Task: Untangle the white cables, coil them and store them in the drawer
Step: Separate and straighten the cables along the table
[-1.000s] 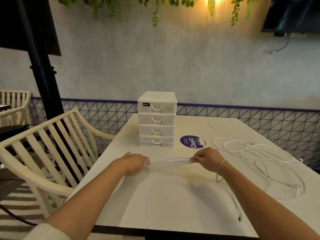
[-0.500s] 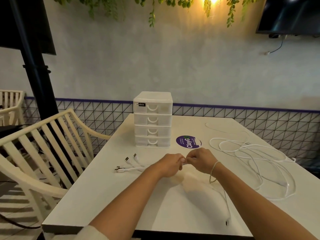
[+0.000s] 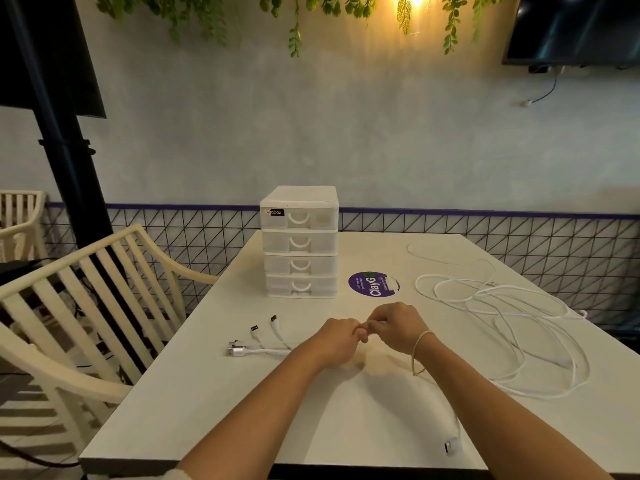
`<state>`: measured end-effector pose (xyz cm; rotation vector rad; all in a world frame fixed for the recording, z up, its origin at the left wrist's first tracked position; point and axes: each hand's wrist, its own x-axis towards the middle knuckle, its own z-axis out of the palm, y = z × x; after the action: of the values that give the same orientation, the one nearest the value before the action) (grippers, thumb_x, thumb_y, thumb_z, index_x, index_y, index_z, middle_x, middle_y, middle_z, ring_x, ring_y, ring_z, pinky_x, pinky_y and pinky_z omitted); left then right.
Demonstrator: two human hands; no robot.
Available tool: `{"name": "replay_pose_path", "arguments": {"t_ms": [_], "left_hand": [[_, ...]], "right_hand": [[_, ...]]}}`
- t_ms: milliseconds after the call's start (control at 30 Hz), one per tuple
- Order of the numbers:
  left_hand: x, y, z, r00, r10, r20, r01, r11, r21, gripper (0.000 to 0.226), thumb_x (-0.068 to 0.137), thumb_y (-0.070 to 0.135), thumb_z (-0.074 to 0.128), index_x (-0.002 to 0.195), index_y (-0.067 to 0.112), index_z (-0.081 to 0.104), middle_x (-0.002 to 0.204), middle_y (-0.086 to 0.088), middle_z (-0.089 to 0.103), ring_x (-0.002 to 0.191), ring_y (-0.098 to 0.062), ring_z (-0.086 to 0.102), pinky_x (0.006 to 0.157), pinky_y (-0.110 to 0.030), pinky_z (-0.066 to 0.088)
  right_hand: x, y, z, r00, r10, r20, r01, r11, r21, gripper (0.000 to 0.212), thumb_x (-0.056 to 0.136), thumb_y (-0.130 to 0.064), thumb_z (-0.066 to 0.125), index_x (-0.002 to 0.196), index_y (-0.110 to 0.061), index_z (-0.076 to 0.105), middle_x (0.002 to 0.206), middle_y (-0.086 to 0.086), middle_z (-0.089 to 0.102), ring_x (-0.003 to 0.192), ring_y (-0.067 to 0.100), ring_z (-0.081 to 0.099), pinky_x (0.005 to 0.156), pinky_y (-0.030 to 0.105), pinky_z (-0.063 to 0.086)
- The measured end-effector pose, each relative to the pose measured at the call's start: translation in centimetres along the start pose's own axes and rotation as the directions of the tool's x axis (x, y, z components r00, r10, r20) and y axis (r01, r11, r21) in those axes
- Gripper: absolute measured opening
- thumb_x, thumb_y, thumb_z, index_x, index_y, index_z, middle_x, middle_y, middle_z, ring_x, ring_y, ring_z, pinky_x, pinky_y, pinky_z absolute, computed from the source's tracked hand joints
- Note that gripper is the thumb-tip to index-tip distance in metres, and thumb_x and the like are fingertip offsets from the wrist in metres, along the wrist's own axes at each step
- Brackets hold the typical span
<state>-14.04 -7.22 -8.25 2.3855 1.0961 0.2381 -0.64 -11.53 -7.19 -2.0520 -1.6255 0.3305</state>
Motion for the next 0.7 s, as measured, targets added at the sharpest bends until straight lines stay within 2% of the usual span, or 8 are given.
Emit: {"name": "replay_pose_path", "arguments": {"t_ms": [67, 133, 233, 333, 467, 567, 600, 700], "left_hand": [[-0.1, -0.4, -0.3, 1.000, -0.001, -0.005, 0.001, 1.000, -0.025, 0.035, 0.103, 0.027, 0.030, 0.115, 0.012, 0.060, 0.121, -0.013, 0.058, 0.110, -0.028, 0.054, 0.086, -0.031, 0.040], [-0.1, -1.1, -0.9, 1.000, -0.009, -0.024, 0.008, 1.000, -0.029, 0.033, 0.102, 0.026, 0.032, 0.112, 0.014, 0.060, 0.117, -0.013, 0.059, 0.102, -0.028, 0.055, 0.077, -0.028, 0.038], [-0.1, -1.7, -1.5, 1.000, -0.004, -0.020, 0.003, 1.000, -0.023, 0.031, 0.102, 0.025, 0.031, 0.110, 0.014, 0.060, 0.113, -0.012, 0.059, 0.086, -0.020, 0.049, 0.072, -0.026, 0.035], [0.0, -1.9, -1.9, 1.000, 0.009, -0.012, -0.010, 1.000, -0.022, 0.031, 0.102, 0.024, 0.031, 0.108, 0.013, 0.060, 0.099, -0.008, 0.054, 0.085, -0.018, 0.046, 0.073, -0.026, 0.034], [-0.1, -1.9, -2.6, 1.000, 0.023, -0.013, -0.023, 1.000, -0.005, 0.031, 0.102, 0.024, 0.032, 0.107, 0.013, 0.061, 0.094, -0.001, 0.050, 0.085, -0.017, 0.045, 0.073, -0.027, 0.033], [-0.3, -2.3, -3.2, 1.000, 0.003, -0.015, -0.003, 1.000, -0.009, 0.032, 0.102, 0.024, 0.032, 0.106, 0.012, 0.061, 0.095, -0.002, 0.051, 0.087, -0.018, 0.046, 0.073, -0.027, 0.034], [-0.4, -2.8, -3.5, 1.000, -0.014, -0.021, 0.013, 1.000, -0.014, 0.032, 0.102, 0.024, 0.031, 0.106, 0.012, 0.060, 0.096, -0.003, 0.052, 0.089, -0.019, 0.047, 0.074, -0.027, 0.034], [-0.6, -4.0, -4.3, 0.998, -0.054, -0.035, 0.054, 0.999, 0.000, 0.032, 0.103, 0.024, 0.030, 0.106, 0.012, 0.060, 0.101, -0.002, 0.052, 0.093, -0.018, 0.048, 0.075, -0.027, 0.034]], "right_hand": [[-0.2, 0.1, -0.8, 0.995, -0.010, 0.097, 0.000, 0.995, 0.101, 0.015, 0.089, -0.022, 0.058, 0.083, -0.016, 0.070, 0.067, -0.006, 0.063, 0.059, 0.004, 0.051, 0.054, 0.016, 0.037], [-0.6, 0.7, -2.1, 0.983, 0.000, 0.183, -0.044, 0.970, 0.239, 0.013, 0.090, -0.016, 0.058, 0.079, -0.015, 0.065, 0.066, -0.004, 0.064, 0.044, 0.005, 0.045, 0.046, 0.015, 0.036], [-1.1, 2.3, -4.3, 0.962, -0.002, 0.274, -0.072, 0.963, 0.260, 0.011, 0.089, -0.007, 0.056, 0.082, -0.011, 0.063, 0.069, 0.001, 0.067, 0.043, 0.009, 0.044, 0.043, 0.017, 0.035], [-1.4, 3.8, -6.1, 0.949, 0.004, 0.315, -0.086, 0.966, 0.245, 0.018, 0.086, 0.002, 0.048, 0.081, -0.010, 0.060, 0.065, 0.002, 0.065, 0.044, 0.010, 0.044, 0.043, 0.018, 0.033], [-1.6, 5.7, -8.2, 0.940, 0.050, 0.338, -0.067, 0.997, 0.039, 0.021, 0.087, -0.004, 0.049, 0.071, -0.016, 0.056, 0.063, 0.003, 0.062, 0.044, 0.009, 0.047, 0.048, 0.018, 0.039], [-1.6, 7.1, -9.9, 0.947, 0.150, 0.285, -0.078, 0.966, -0.246, 0.028, 0.084, -0.012, 0.048, 0.059, -0.021, 0.057, 0.055, -0.005, 0.062, 0.045, 0.002, 0.052, 0.069, 0.022, 0.046], [-1.8, 7.8, -10.5, 0.951, 0.192, 0.241, -0.105, 0.938, -0.331, 0.029, 0.083, -0.013, 0.047, 0.057, -0.021, 0.057, 0.053, -0.006, 0.062, 0.047, 0.000, 0.053, 0.070, 0.021, 0.045], [-2.4, 8.9, -11.9, 0.953, 0.283, 0.109, -0.188, 0.833, -0.521, 0.025, 0.084, -0.015, 0.049, 0.066, -0.026, 0.063, 0.074, -0.008, 0.065, 0.070, 0.004, 0.057, 0.066, 0.016, 0.040]]}}
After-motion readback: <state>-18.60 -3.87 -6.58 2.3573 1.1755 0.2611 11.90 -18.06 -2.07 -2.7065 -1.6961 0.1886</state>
